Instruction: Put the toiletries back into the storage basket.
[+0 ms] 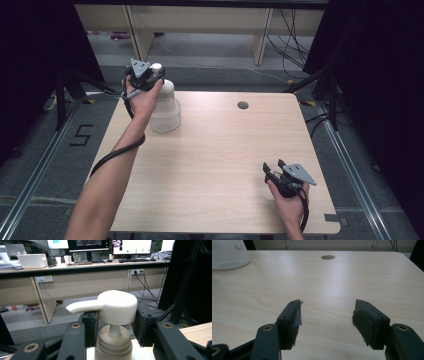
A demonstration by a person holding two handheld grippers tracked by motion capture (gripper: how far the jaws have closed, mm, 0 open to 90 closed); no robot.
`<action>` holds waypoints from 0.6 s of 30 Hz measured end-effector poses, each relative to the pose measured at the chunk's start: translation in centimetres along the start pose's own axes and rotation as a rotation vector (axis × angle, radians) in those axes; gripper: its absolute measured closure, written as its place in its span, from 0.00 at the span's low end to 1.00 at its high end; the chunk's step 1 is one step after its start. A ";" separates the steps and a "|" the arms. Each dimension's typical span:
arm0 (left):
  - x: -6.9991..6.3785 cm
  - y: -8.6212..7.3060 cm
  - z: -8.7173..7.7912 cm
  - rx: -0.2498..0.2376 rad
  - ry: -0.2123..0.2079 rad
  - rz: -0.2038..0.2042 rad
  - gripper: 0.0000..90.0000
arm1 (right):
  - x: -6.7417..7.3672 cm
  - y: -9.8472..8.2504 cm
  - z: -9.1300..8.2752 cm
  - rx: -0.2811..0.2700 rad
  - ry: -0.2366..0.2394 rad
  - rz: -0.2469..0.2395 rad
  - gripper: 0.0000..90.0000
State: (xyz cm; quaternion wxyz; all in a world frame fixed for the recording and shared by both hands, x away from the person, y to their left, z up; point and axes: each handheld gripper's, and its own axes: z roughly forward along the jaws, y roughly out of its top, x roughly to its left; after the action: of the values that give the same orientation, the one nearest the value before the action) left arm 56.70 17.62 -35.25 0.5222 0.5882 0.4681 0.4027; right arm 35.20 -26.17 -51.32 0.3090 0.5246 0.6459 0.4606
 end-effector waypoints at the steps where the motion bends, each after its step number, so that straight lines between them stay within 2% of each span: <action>1: 0.0 -0.1 0.0 -0.002 0.002 -0.003 0.65 | 0.3 0.0 -0.1 0.006 -0.006 0.034 0.44; 3: 0.0 -0.3 0.1 0.001 0.003 -0.007 0.65 | 0.0 0.0 0.1 0.000 -0.012 -0.010 0.44; 5: 0.0 -0.5 0.1 0.004 0.004 -0.007 0.65 | 0.2 0.0 -0.1 0.003 -0.006 0.025 0.44; 6: 0.0 -0.6 0.1 0.007 0.003 -0.007 0.65 | 0.0 0.0 0.0 0.000 0.002 0.002 0.44; 11: 0.1 -1.0 0.2 0.009 0.011 -0.011 0.65 | 0.0 0.0 0.0 0.002 0.001 0.000 0.44; 13: 0.2 -1.2 0.3 0.011 0.007 -0.004 0.65 | 0.0 0.0 0.1 0.003 -0.020 -0.014 0.44; 18: 0.2 -1.7 0.5 0.011 0.006 -0.007 0.65 | 0.0 0.0 0.1 0.002 -0.018 -0.011 0.44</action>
State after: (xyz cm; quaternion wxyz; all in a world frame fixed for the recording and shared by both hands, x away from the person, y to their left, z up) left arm 56.97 17.78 -37.00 0.5190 0.5883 0.4738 0.4001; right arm 35.33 -26.16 -51.39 0.3169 0.5256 0.6462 0.4536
